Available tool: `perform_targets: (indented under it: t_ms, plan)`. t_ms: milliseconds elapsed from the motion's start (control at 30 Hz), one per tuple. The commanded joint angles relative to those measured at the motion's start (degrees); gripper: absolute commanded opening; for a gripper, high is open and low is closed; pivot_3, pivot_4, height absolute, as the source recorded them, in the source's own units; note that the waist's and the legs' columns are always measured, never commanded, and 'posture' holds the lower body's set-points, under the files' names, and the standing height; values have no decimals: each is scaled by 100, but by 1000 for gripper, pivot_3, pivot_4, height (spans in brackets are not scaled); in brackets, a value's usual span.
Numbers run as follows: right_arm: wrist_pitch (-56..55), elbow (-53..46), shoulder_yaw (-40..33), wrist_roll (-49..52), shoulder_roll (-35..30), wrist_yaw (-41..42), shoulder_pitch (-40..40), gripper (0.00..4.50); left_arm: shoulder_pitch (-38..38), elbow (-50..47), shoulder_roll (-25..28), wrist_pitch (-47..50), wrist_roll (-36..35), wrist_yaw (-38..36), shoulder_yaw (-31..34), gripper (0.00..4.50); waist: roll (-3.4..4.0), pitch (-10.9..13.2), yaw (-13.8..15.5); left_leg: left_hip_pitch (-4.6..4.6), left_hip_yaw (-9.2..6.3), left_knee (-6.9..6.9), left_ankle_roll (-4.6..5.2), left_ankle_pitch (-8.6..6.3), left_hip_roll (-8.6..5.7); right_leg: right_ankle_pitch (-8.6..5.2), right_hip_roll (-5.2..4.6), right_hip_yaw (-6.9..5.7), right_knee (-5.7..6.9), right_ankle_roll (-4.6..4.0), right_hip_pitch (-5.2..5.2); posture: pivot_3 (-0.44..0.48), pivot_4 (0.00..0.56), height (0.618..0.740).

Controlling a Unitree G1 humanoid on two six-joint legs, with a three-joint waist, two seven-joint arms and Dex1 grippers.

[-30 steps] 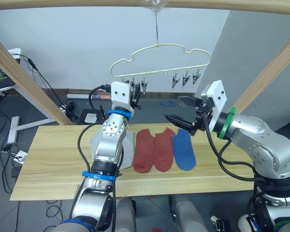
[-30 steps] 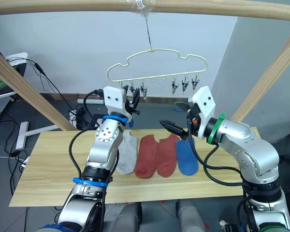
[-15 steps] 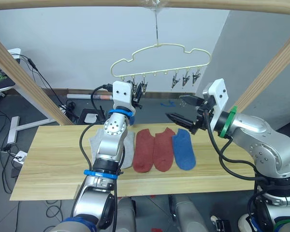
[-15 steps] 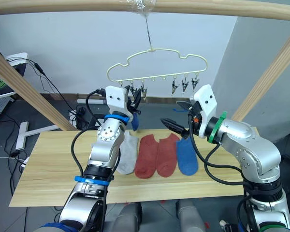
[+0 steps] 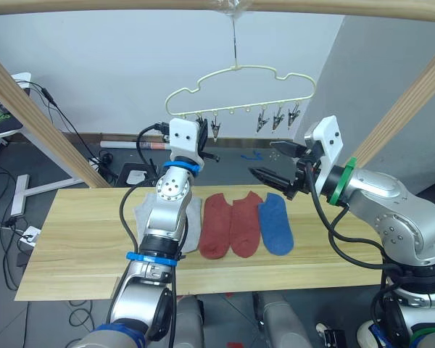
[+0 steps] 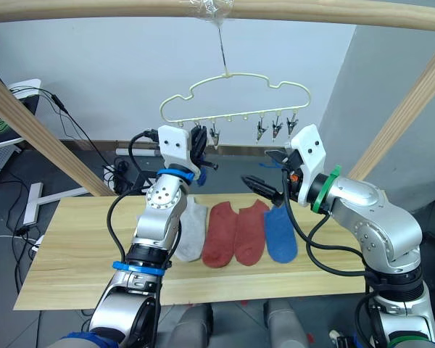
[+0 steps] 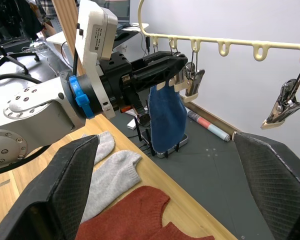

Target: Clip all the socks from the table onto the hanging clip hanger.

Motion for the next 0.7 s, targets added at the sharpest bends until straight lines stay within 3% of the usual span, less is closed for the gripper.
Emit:
perform_targets:
  t_ms: [33, 433, 567, 700]
  plan:
    - [-39, -174, -123, 91, -29, -11, -84, 4500, -55, -200, -15, -114, 52, 13, 3, 105, 0, 0, 0, 0, 0, 0, 0, 0, 0, 0, 0, 0, 0, 0, 0, -110, 235, 740]
    - [-718, 540, 845, -1277, -66, -239, 1063, 4500, 318, -950, 257, 816, -210, -365, 98, 105, 0, 0, -2, 0, 0, 3, 0, 0, 0, 2, 0, 3, 1, 3, 0, -84, 246, 740]
    - [-1764, 2424, 1530, -2205, 292, -313, 1191, 4500, 605, -1408, 365, 1203, -339, -673, 9, 105, 0, 0, -10, 17, 0, 4, 3, 2, 2, -7, 3, 2, 1, 26, 14, -54, 252, 740]
    - [-2351, 3974, 1657, -2741, 724, -553, 975, 4500, 671, -1582, 346, 1369, -370, -715, -9, 105, -11, -6, -58, 47, 5, 4, 4, 3, 4, -7, 4, 7, -4, 28, 46, -37, 255, 740]
